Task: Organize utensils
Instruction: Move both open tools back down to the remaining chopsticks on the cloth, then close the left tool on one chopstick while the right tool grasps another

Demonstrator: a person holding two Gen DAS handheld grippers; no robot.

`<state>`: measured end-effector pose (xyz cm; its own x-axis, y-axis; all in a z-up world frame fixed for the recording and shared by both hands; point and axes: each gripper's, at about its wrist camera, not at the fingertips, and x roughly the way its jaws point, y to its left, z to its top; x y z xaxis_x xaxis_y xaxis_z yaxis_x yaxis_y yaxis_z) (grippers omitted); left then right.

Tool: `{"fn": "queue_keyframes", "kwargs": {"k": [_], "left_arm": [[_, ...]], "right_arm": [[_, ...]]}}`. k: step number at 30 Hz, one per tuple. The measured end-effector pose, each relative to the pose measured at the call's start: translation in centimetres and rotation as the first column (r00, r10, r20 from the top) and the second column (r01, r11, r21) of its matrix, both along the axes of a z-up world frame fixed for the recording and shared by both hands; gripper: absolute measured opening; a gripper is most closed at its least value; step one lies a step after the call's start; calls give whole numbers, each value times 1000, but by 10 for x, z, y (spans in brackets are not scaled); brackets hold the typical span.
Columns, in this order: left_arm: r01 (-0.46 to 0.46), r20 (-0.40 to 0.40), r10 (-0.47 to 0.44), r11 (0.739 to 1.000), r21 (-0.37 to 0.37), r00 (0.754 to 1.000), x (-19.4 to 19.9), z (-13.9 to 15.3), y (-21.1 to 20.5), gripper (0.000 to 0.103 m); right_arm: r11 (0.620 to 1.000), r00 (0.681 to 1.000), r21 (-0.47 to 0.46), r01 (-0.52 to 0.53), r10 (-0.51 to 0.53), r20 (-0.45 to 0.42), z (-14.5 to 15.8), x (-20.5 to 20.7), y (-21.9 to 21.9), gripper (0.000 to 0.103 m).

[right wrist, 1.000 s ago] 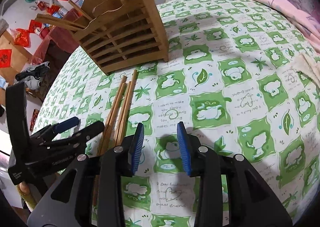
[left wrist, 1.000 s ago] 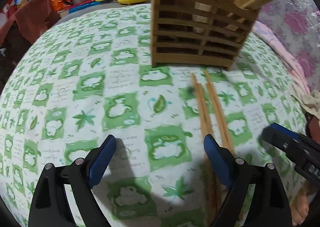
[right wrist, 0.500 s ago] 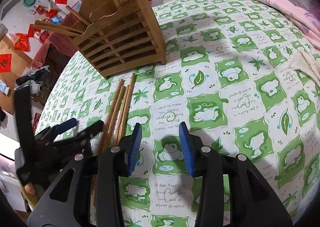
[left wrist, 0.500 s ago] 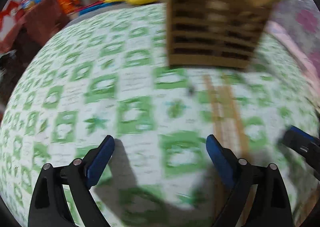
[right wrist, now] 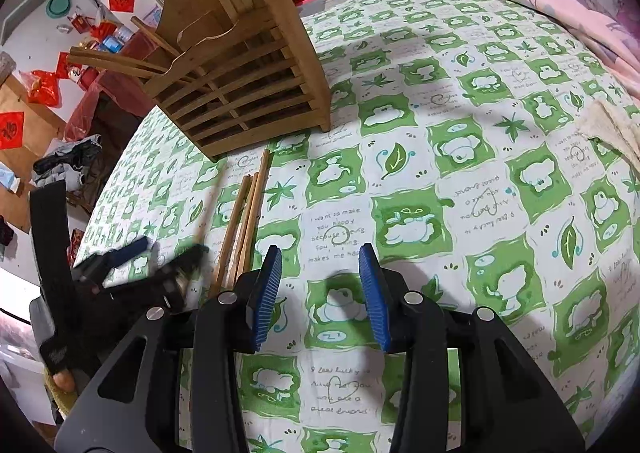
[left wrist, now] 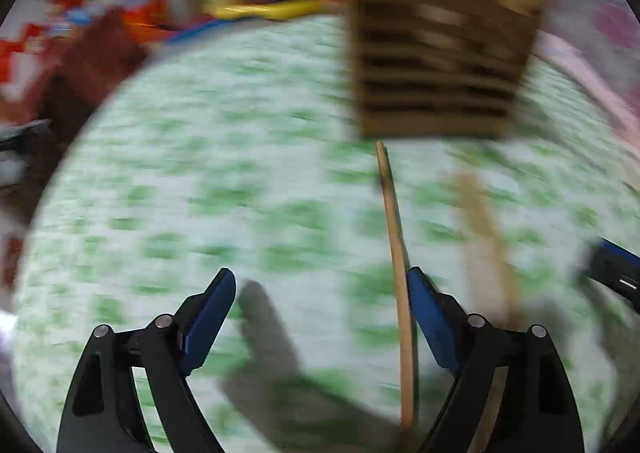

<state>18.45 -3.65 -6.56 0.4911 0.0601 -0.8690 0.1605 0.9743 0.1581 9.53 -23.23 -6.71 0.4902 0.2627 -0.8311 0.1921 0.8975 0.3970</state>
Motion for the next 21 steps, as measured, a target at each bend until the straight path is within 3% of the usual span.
{"fn": "queue_keyframes", "kwargs": {"k": [1,3,4,8,12,21], "left_arm": [[-42,-3,42,999,0,999,3,0,11,82],[-78,-80,69,990,-117,994,6,-3,33,82],[-73,-83,62,988,-133,995,3,-2,38,82],[-4,-46,-1,995,-102,999,-25,-1,33,85],[-52,-75,44,992,-114,996,-21,-4,38,98],[-61,-78,52,991,-116,996,-14,-4,45,98]], "right_arm": [[1000,1000,4,-2,2,-1,0,0,0,43],[1000,1000,2,-18,18,-4,-1,-1,5,43],[999,999,-1,-42,42,-3,-1,-3,10,43],[987,986,-20,-159,160,40,4,-22,33,40],[970,969,-35,-239,241,61,8,-43,47,40],[898,910,-202,-391,411,63,3,-73,87,40]]}}
